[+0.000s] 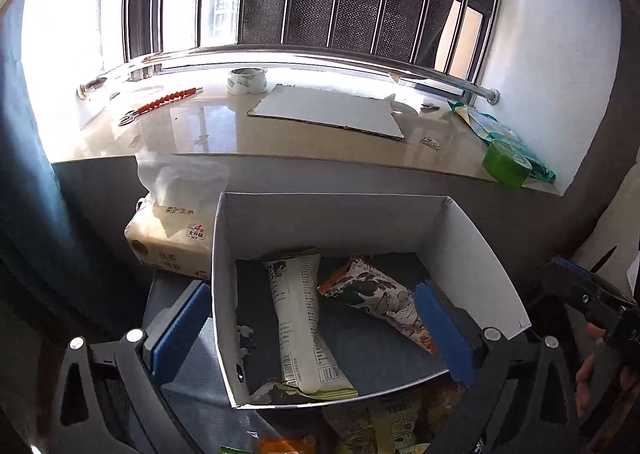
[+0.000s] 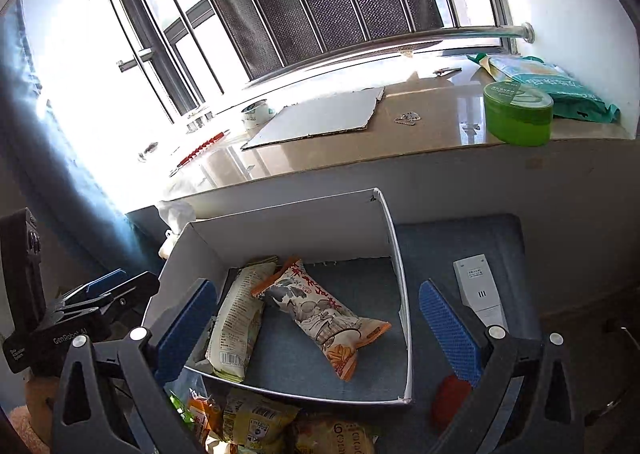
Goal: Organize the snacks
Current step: 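Lower both held packets into the white box and open both tools, then move the left tool over the green wafer packet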
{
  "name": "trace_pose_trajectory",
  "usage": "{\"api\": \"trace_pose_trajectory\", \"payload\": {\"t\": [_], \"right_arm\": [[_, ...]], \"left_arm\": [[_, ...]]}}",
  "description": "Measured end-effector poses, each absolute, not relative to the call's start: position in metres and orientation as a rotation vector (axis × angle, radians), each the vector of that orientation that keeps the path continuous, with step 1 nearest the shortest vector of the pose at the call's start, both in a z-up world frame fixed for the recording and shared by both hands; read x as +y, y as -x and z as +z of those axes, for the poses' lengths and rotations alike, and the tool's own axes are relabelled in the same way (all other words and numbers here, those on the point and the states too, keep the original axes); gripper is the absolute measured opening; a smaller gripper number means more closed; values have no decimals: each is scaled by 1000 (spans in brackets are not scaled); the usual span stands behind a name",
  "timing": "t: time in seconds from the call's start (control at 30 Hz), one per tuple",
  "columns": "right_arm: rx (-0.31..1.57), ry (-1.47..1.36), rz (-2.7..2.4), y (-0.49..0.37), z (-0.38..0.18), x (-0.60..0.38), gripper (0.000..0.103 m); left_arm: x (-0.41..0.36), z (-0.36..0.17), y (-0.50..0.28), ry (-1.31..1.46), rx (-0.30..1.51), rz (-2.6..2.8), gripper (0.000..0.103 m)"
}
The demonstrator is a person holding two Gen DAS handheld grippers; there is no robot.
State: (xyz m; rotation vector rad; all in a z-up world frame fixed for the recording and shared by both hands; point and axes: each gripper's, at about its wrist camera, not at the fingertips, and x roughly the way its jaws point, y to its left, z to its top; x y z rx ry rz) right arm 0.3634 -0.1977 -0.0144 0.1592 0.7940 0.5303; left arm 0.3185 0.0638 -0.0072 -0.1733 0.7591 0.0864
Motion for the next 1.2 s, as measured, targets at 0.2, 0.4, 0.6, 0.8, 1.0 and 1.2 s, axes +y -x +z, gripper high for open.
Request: {"api": "trace_pose_trajectory", "payload": {"t": [0.2, 0.4, 0.6, 0.8, 1.0, 1.2], "right_arm": [[714, -147, 596, -309, 4, -212, 103], [657, -171, 690, -227, 2, -233, 103], [675, -284, 733, -146, -44, -259, 103], [725, -342, 637, -91, -101, -271, 103], [815, -364, 679, -80, -130, -270, 103], [839, -227, 615, -89, -138, -250, 103]], "left_arm": [[52, 4, -263, 138, 727, 58, 103], [50, -2, -168, 144, 693, 17, 103], [45, -33, -74, 197, 669, 20, 103], [35, -73, -22, 331, 700, 10, 103], [35, -85, -6, 390, 703, -8, 103], [38, -89, -6, 410, 693, -26, 103]]}}
